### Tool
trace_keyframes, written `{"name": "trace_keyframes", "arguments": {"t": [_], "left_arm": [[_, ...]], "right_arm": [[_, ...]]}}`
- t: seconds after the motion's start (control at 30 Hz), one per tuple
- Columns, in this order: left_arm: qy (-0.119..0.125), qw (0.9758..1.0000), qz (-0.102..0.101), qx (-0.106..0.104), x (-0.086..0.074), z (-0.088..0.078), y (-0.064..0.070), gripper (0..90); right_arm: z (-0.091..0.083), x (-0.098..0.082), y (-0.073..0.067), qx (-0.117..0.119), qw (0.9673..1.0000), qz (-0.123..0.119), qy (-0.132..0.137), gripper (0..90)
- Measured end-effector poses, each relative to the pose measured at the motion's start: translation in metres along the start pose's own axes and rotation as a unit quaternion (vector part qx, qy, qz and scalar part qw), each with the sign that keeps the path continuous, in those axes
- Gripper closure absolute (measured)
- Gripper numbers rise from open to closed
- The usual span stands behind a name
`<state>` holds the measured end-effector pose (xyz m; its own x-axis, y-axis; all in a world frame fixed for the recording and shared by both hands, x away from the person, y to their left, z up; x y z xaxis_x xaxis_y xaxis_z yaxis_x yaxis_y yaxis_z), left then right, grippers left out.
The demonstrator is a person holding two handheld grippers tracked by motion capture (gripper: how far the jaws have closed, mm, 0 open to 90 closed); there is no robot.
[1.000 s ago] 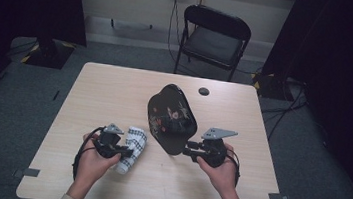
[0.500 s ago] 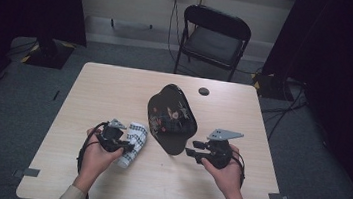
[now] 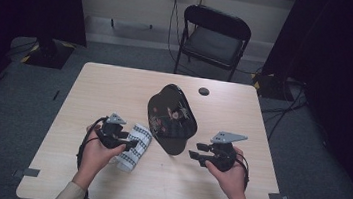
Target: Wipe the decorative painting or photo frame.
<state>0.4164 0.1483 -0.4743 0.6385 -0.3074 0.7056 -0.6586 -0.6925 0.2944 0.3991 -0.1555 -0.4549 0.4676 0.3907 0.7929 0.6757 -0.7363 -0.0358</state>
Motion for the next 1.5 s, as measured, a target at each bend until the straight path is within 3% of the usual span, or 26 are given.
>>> {"name": "trace_keyframes", "arguments": {"t": [0.33,0.6,0.8,0.87,0.97,1.03,1.3,1.5], "left_arm": [[-0.007,0.9999,0.013,0.001,0.006,-0.003,-0.002,33.1],[-0.009,0.9998,0.015,0.006,0.003,-0.003,-0.006,31.0],[-0.015,0.9998,0.013,0.008,-0.002,0.004,-0.009,31.9],[-0.025,0.9991,0.03,0.014,-0.005,0.006,-0.009,36.5],[-0.031,0.999,0.029,0.01,-0.01,0.011,-0.008,40.5],[-0.042,0.9987,0.029,0.005,-0.016,0.015,-0.007,47.9],[-0.051,0.9979,0.03,0.026,-0.026,0.015,-0.015,47.6],[-0.044,0.9983,0.014,0.036,-0.031,0.005,-0.022,45.8]], "right_arm": [[-0.009,-0.009,0.007,-0.006,0.9999,0.01,-0.001,49.9],[-0.015,-0.014,0.014,-0.016,0.9997,0.018,-0.001,47.2],[-0.018,-0.017,0.02,-0.025,0.9995,0.021,0.0,46.8],[-0.019,-0.018,0.021,-0.028,0.9993,0.024,0.001,46.6],[-0.02,-0.02,0.024,-0.033,0.9992,0.025,0.0,46.4],[-0.021,-0.02,0.024,-0.033,0.9991,0.026,0.0,46.4],[-0.023,-0.021,0.028,-0.039,0.9988,0.03,0.001,46.3],[-0.024,-0.023,0.031,-0.042,0.9986,0.033,0.002,46.1]]}}
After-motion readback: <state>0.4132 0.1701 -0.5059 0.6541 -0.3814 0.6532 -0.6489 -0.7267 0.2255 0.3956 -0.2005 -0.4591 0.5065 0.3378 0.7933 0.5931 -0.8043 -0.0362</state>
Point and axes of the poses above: each handheld gripper's, and its own axes: z roughly forward along the jaws, x roughly out of its top, y roughly to its right, the point moved 5 cm from there along z, roughly forward along the jaws, and after that the axes turned 10 degrees about -x, right-handed, at the moved point
